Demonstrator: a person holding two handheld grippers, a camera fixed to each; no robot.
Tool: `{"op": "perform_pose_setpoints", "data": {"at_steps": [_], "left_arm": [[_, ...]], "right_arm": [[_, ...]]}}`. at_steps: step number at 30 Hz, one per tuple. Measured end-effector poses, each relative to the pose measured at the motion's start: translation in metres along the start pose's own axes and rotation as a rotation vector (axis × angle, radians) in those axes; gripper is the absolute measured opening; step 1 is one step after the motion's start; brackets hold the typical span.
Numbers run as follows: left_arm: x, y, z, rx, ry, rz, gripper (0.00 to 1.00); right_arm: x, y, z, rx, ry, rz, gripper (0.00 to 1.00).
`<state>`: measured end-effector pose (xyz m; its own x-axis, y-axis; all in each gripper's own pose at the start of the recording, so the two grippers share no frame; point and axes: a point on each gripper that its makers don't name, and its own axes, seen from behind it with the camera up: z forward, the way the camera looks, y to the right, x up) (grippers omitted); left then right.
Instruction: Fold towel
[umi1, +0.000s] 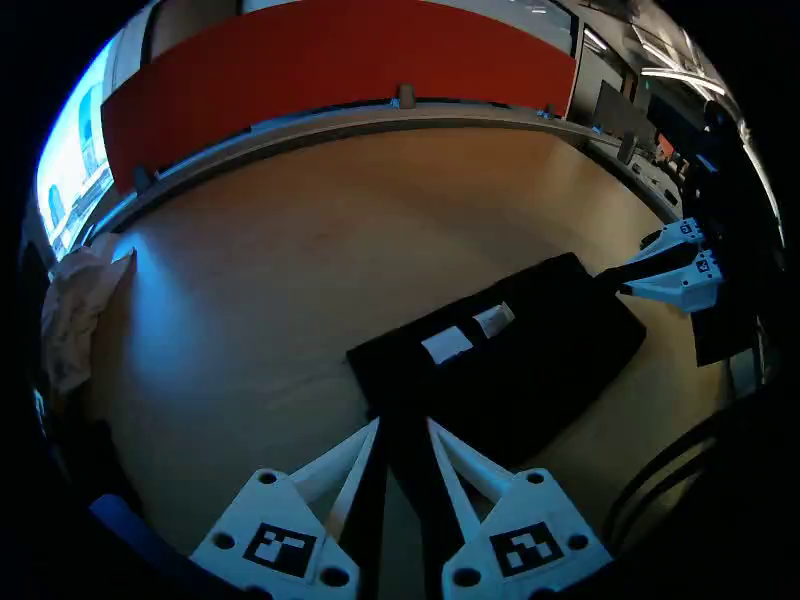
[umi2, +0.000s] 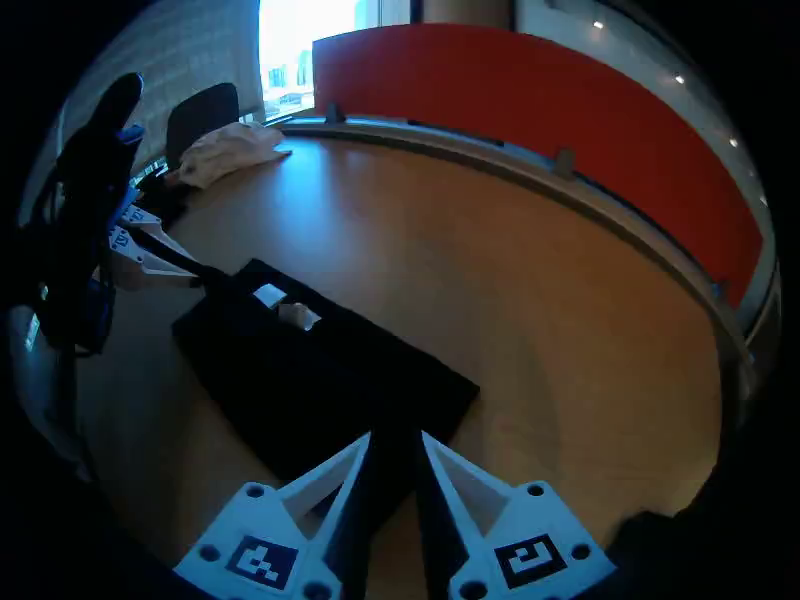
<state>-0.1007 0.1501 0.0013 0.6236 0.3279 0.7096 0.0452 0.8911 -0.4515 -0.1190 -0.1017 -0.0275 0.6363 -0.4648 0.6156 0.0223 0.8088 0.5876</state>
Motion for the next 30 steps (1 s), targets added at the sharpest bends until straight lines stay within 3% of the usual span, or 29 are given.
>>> {"op": "perform_pose_setpoints", "data": {"at_steps": [19, 25, 28, 30], "left_arm": [[0.008, -0.013, 0.013, 0.046, 0.011, 0.028, 0.28], [0.013, -0.02, 0.013, 0.063, 0.02, 0.031, 0.38], [0.015, -0.023, 0.013, 0.069, 0.023, 0.025, 0.44], [0.016, -0.025, 0.012, 0.073, 0.025, 0.02, 0.47]], "right_arm": [[-0.003, 0.013, 0.015, -0.052, -0.014, 0.003, 0.31], [0.003, 0.021, 0.017, -0.079, -0.006, 0.013, 0.34], [0.005, 0.024, 0.017, -0.09, -0.003, 0.014, 0.44], [0.006, 0.027, 0.017, -0.099, 0.001, 0.015, 0.59]]}}
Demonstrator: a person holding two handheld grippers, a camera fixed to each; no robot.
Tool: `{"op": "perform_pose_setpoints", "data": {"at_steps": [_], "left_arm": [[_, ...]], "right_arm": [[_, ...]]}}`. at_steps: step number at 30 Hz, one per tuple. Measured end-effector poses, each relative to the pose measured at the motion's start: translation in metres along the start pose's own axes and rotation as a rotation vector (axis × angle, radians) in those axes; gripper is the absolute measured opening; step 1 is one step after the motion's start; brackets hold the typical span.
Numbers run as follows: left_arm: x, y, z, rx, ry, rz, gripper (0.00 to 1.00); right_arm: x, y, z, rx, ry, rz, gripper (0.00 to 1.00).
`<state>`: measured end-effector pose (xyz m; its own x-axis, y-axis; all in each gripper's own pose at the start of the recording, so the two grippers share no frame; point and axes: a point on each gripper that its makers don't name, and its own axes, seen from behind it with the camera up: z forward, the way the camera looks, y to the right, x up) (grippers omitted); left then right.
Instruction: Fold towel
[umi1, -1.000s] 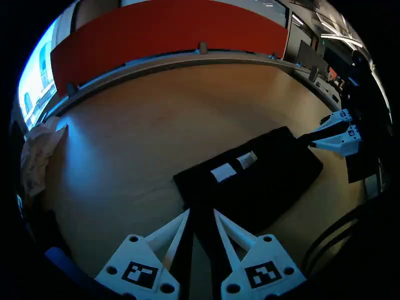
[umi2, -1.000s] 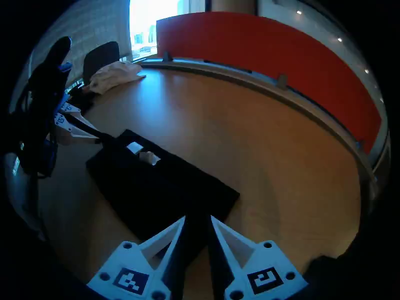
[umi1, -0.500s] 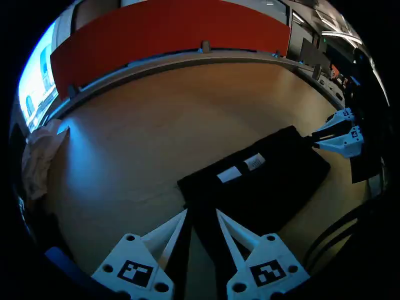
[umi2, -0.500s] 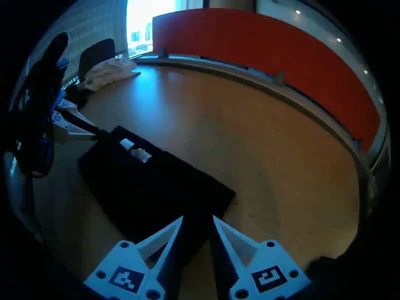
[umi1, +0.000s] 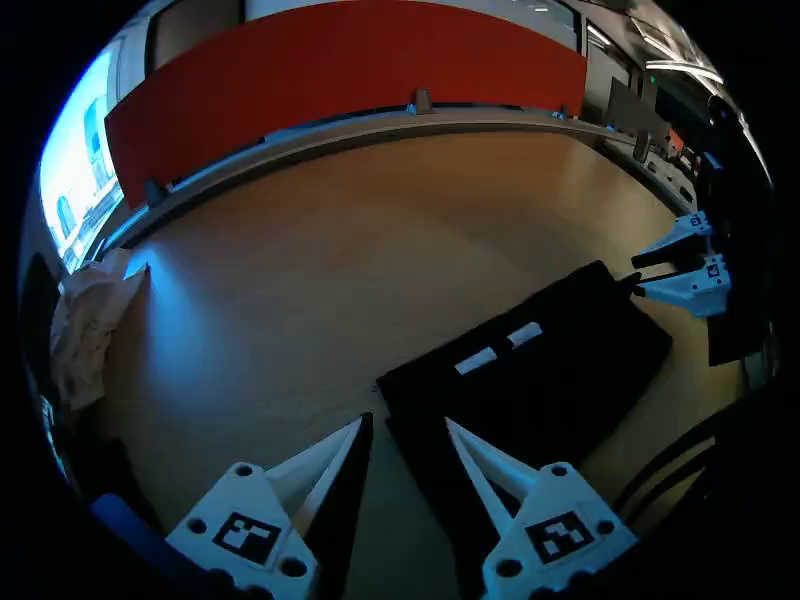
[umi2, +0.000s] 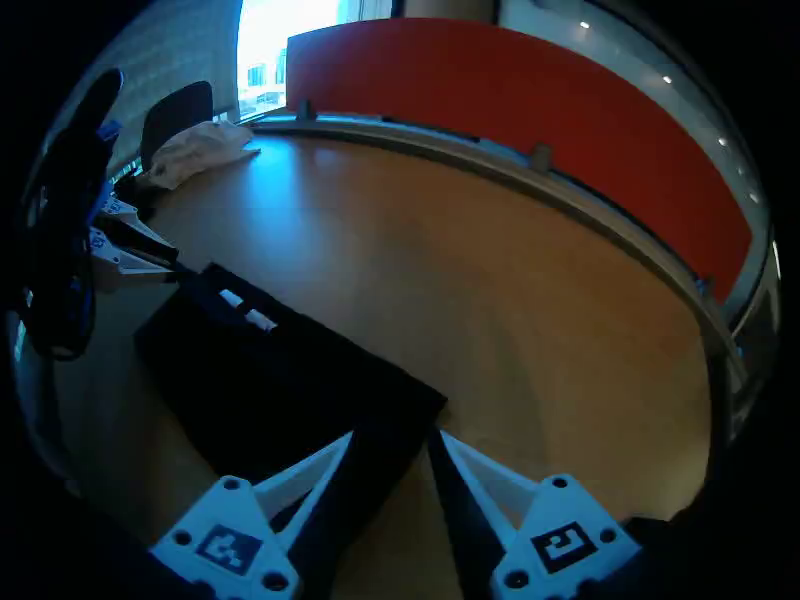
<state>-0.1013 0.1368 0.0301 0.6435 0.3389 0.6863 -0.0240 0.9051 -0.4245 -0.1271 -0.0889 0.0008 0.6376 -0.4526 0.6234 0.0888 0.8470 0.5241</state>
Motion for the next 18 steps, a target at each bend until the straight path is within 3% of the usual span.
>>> {"op": "perform_pose_setpoints", "data": {"at_steps": [1, 3, 5, 7, 9, 18], "left_arm": [[0.0004, -0.0009, -0.0006, 0.001, 0.001, -0.003, 0.49], [0.0012, -0.0025, -0.002, 0.003, 0.004, -0.008, 0.59], [0.0013, -0.0026, -0.0037, -0.001, 0.006, -0.014, 0.63], [0.0005, -0.0026, -0.0052, -0.005, 0.006, -0.019, 0.75], [-0.0006, -0.0025, -0.0064, -0.009, 0.005, -0.023, 0.79], [-0.0034, -0.0046, -0.0088, -0.004, 0.008, -0.034, 0.83]], "right_arm": [[0.0007, 0.0011, -0.0004, -0.004, 0.003, 0.0, 0.66], [0.0021, 0.0034, -0.0012, -0.012, 0.008, 0.002, 0.7], [0.0028, 0.0053, -0.002, -0.018, 0.011, 0.005, 0.73], [0.0036, 0.0064, -0.003, -0.021, 0.016, 0.008, 0.84], [0.0042, 0.0071, -0.0041, -0.022, 0.021, 0.012, 0.95], [0.0019, 0.006, -0.0104, -0.018, 0.026, 0.012, 0.95]]}}
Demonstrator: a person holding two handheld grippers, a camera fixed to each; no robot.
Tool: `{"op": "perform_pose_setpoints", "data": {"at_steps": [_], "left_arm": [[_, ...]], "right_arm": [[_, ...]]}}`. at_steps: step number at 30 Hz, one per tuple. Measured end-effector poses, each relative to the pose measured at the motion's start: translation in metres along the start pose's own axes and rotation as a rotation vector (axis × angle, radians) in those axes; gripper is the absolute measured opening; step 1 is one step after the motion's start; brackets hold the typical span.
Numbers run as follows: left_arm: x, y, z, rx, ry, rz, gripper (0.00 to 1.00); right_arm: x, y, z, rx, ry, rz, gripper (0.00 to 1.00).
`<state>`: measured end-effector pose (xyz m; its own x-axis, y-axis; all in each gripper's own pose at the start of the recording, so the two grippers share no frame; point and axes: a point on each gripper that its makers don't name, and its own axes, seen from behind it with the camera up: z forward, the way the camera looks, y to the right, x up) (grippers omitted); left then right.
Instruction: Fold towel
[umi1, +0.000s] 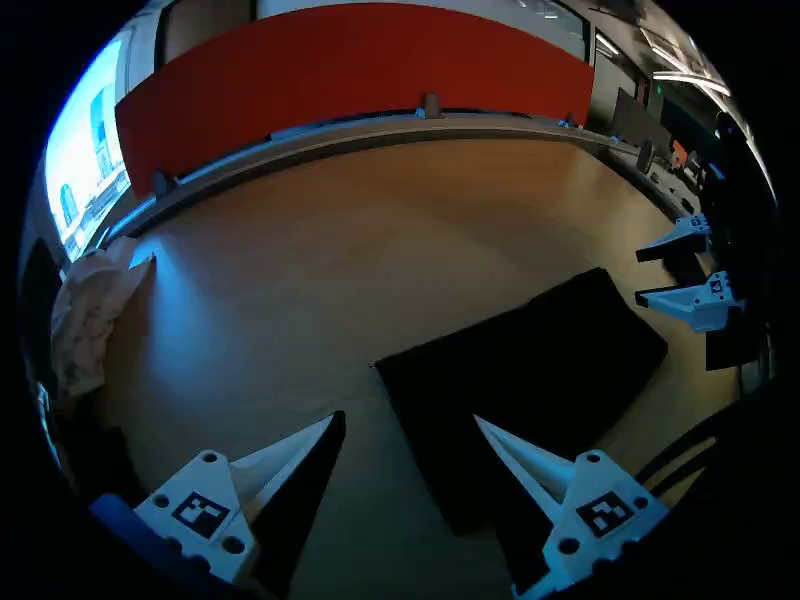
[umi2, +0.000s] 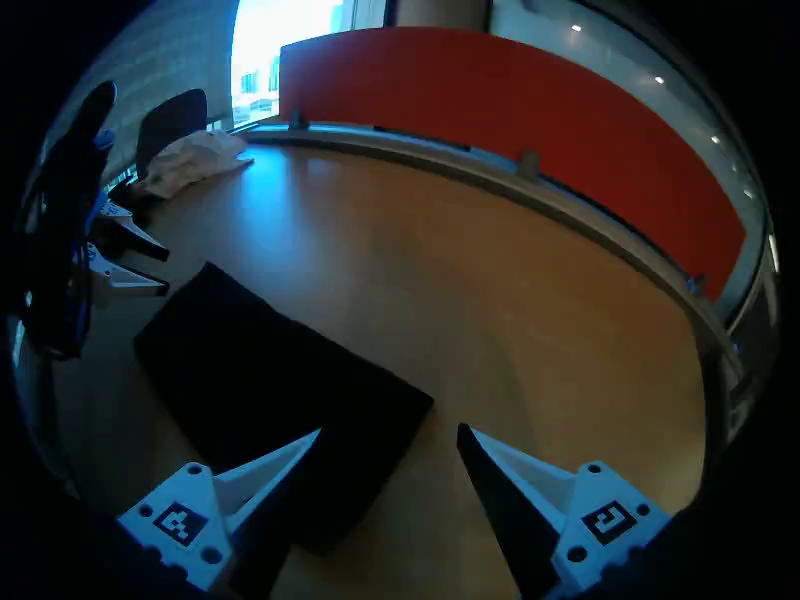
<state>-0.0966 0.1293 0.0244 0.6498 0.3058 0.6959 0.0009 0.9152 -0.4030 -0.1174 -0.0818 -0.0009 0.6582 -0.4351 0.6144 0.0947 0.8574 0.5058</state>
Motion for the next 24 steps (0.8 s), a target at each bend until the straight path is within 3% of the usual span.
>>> {"op": "perform_pose_setpoints", "data": {"at_steps": [24], "left_arm": [[-0.018, 0.002, -0.031, 0.031, 0.02, -0.048, 0.84]], "right_arm": [[-0.016, -0.011, -0.035, 0.014, 0.015, 0.011, 0.95]]}}
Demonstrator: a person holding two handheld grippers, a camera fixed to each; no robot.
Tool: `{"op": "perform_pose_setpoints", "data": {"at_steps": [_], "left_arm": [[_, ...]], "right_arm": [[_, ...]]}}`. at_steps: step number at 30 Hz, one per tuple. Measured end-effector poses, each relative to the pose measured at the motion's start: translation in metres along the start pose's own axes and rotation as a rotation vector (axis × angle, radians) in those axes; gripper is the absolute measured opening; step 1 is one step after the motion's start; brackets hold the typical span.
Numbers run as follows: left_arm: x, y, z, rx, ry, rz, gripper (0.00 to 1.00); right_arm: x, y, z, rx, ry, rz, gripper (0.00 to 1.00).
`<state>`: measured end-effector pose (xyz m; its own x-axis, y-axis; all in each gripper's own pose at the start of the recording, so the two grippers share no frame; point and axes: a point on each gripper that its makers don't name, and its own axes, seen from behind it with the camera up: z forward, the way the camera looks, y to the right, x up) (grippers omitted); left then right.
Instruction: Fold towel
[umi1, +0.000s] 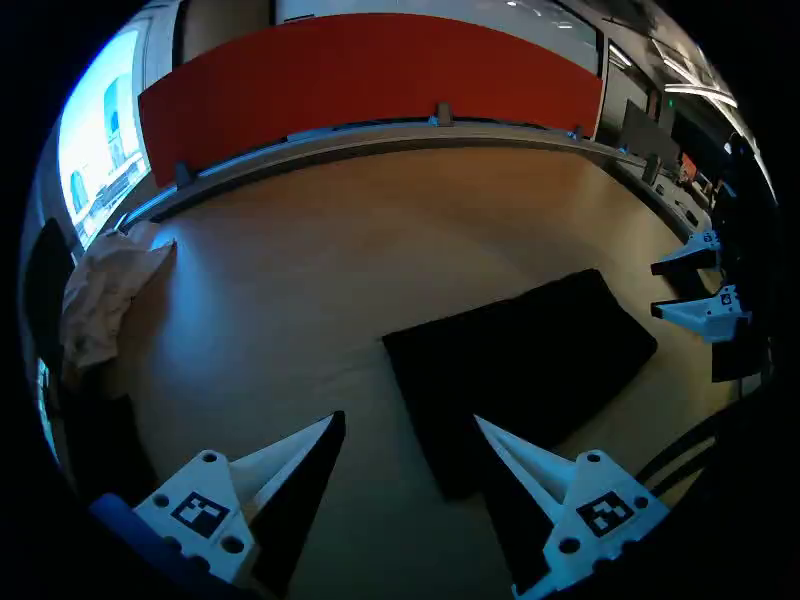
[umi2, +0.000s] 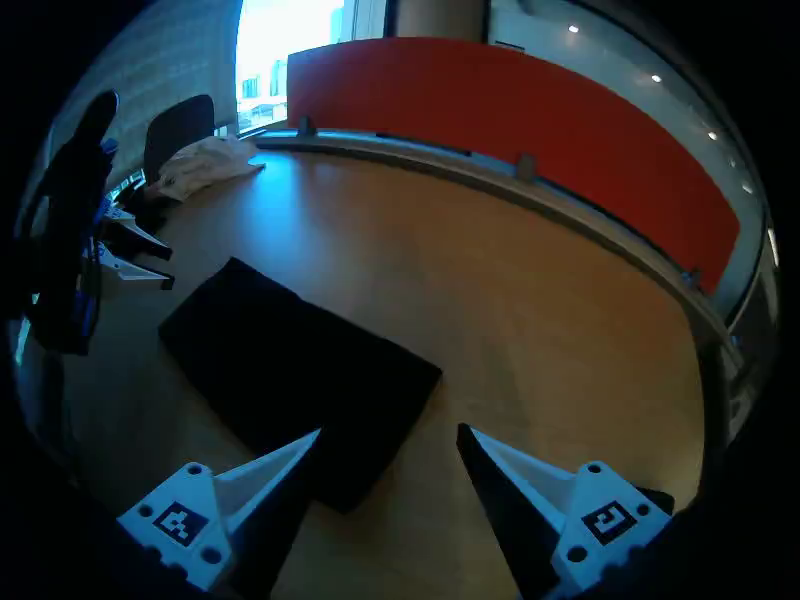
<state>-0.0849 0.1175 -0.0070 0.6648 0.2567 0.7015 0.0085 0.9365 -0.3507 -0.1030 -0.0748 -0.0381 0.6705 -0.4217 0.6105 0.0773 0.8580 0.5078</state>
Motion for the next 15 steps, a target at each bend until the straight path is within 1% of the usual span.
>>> {"op": "perform_pose_setpoints", "data": {"at_steps": [8, 15], "left_arm": [[-0.007, -0.003, -0.006, 0.017, 0.004, -0.022, 0.84], [-0.013, -0.005, -0.015, 0.036, 0.015, -0.053, 0.84]], "right_arm": [[-0.003, -0.006, -0.006, 0.011, 0.003, 0.002, 0.95], [-0.008, -0.012, -0.011, 0.023, 0.003, -0.007, 0.95]]}}
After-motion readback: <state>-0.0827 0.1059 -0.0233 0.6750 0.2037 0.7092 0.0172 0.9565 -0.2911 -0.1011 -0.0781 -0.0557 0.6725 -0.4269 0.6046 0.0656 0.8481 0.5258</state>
